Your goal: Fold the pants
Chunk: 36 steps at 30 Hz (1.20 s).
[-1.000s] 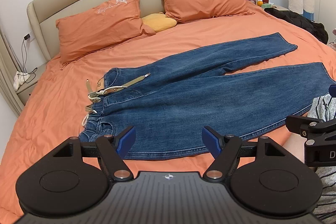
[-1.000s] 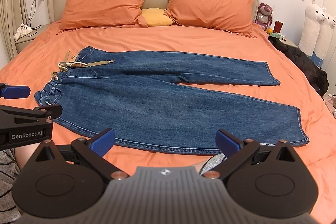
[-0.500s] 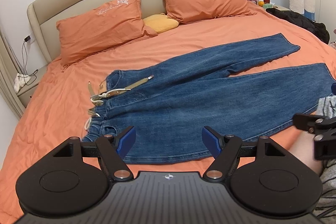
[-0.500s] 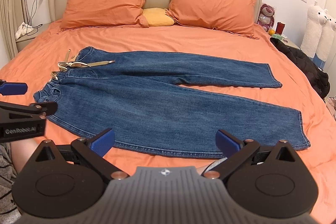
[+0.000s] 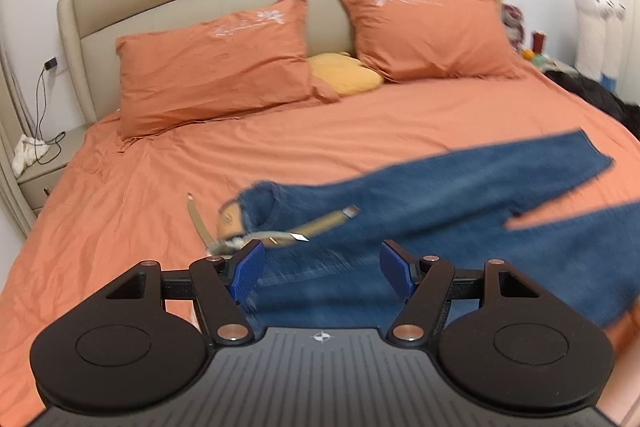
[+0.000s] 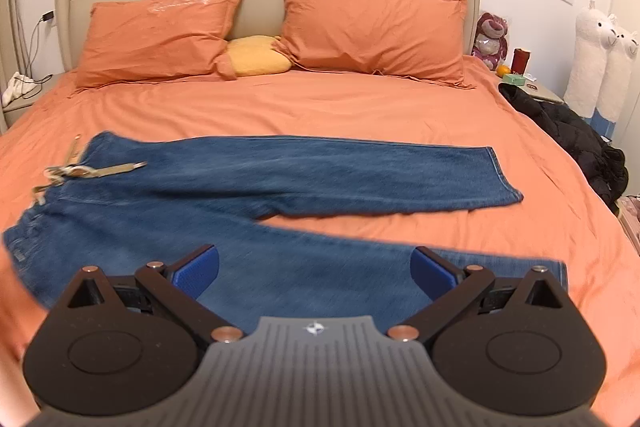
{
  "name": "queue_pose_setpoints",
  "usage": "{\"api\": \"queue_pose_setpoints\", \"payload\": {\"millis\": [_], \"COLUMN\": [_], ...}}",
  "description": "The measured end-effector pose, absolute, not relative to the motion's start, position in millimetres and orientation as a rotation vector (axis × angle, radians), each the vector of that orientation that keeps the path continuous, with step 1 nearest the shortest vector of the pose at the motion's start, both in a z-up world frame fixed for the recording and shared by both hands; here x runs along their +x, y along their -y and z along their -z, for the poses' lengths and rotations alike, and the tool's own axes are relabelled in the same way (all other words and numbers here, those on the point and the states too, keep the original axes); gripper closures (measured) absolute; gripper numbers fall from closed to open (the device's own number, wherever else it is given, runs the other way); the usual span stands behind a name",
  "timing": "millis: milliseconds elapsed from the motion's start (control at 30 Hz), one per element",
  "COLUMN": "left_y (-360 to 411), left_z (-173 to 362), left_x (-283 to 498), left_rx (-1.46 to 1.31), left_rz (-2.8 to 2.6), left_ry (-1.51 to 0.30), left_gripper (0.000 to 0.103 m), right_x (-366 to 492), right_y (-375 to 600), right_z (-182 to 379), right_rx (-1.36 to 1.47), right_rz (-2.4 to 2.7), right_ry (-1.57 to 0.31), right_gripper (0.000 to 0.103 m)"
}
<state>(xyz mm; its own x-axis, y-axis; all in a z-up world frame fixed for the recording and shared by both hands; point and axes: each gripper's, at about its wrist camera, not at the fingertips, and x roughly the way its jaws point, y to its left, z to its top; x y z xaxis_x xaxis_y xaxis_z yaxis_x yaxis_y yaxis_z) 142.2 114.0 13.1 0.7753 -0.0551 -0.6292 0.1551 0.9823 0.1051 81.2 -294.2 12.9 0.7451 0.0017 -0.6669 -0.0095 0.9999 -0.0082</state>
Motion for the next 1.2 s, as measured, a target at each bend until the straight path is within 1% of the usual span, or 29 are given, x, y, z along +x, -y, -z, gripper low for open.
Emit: {"api": "queue_pose_setpoints", "payload": {"millis": [167, 300, 433, 567, 667, 733, 867, 967, 1000, 1033, 1067, 1133, 1167, 1200], "left_y": [-164, -197, -214, -225, -231, -236, -238, -238, -237, -236, -235, -231, -227, -222], "left_z": [17, 58, 102, 140, 162, 172, 187, 193, 193, 192, 191, 189, 188, 186], "left_x": [221, 285, 344, 393, 417, 428, 443, 444, 444, 444, 445, 447, 449, 450], "left_rx": [0.067, -0.019, -0.084, -0.116, -0.133, -0.169, -0.188, -0.189, -0.181, -0.176, -0.175, -0.159, -0.139, -0.114], "left_rz": [0.070, 0.033, 0.032, 0.021, 0.013, 0.011, 0.016, 0.005, -0.002, -0.010, -0.016, -0.038, -0.054, -0.066], "left_ry": [-0.729, -0.789, -0.837, -0.898, -0.946, -0.957, -0.986, -0.983, -0.982, -0.985, -0.988, -0.996, -1.005, -1.007], "left_gripper": [0.020, 0.019, 0.020, 0.019, 0.019, 0.016, 0.010, 0.009, 0.009, 0.009, 0.013, 0.016, 0.019, 0.025], "right_x": [159, 220, 277, 326, 363, 390, 440, 469, 477, 486, 491, 499, 500, 499], "right_y": [347, 391, 441, 505, 549, 576, 615, 636, 642, 647, 650, 655, 655, 654], "right_z": [17, 51, 89, 112, 120, 124, 136, 153, 160, 168, 175, 189, 195, 198], "right_rx": [0.028, 0.109, 0.197, 0.291, 0.278, 0.236, 0.171, 0.141, 0.134, 0.128, 0.129, 0.150, 0.159, 0.167], "right_rz": [0.015, 0.092, 0.188, 0.324, 0.406, 0.426, 0.443, 0.466, 0.470, 0.476, 0.476, 0.466, 0.467, 0.464], "right_ry": [-0.765, -0.802, -0.848, -0.837, -0.824, -0.826, -0.832, -0.849, -0.863, -0.884, -0.900, -0.935, -0.945, -0.941], "right_gripper": [0.006, 0.006, 0.006, 0.007, 0.010, 0.012, 0.013, 0.013, 0.014, 0.020, 0.026, 0.028, 0.030, 0.034]}}
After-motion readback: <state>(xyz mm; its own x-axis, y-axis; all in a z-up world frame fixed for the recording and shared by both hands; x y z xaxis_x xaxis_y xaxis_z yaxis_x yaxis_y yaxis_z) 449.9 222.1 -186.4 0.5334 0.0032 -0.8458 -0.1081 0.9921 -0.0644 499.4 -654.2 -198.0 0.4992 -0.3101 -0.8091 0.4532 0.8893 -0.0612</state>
